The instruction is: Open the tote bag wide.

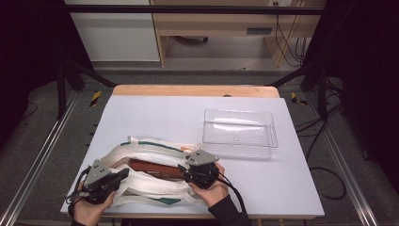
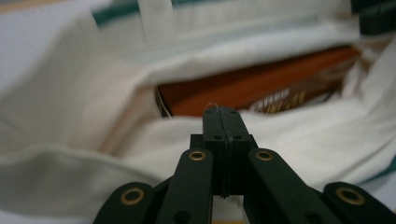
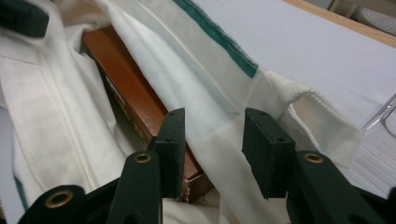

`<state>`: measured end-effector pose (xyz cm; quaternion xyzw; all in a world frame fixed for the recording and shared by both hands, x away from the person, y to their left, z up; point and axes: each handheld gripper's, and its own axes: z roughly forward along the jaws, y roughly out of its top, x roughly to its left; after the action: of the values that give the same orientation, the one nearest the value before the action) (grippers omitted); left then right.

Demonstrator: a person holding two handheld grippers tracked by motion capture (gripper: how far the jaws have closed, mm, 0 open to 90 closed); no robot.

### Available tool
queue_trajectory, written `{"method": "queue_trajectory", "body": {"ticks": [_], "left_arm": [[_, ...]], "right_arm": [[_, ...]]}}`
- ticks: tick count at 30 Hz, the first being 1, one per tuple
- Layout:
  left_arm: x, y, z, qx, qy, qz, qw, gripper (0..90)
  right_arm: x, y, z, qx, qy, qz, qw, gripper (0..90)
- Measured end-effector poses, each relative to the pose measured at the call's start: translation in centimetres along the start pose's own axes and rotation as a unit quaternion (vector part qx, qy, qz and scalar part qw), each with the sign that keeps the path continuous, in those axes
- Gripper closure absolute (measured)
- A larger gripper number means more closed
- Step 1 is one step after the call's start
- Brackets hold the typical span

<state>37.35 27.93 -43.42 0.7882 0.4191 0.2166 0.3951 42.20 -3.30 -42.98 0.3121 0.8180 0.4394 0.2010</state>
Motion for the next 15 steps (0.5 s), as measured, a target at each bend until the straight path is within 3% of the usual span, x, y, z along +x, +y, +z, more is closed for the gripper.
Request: {"method": "queue_trajectory", "body": {"ticks": [4, 10, 15], "left_arm": [[0.2, -1.8, 0.8, 0.027, -0.009, -0.002, 0.9996, 89.6], [0.0, -2.1, 1.2, 0.029, -0.001, 0.003, 0.9996, 89.6], [0.2, -2.0, 1.1, 0.018, 0.0, -0.008, 0.9998, 89.6]], "right_arm": [[-0.1, -0.2, 0.6, 0.014, -0.009, -0.012, 0.9998, 59.7], [-0.1, -0.2, 1.1, 0.026, 0.0, -0.002, 0.9997, 67.9], [0.1, -0.2, 1.0, 0.029, 0.001, -0.01, 0.9995, 68.2]]}}
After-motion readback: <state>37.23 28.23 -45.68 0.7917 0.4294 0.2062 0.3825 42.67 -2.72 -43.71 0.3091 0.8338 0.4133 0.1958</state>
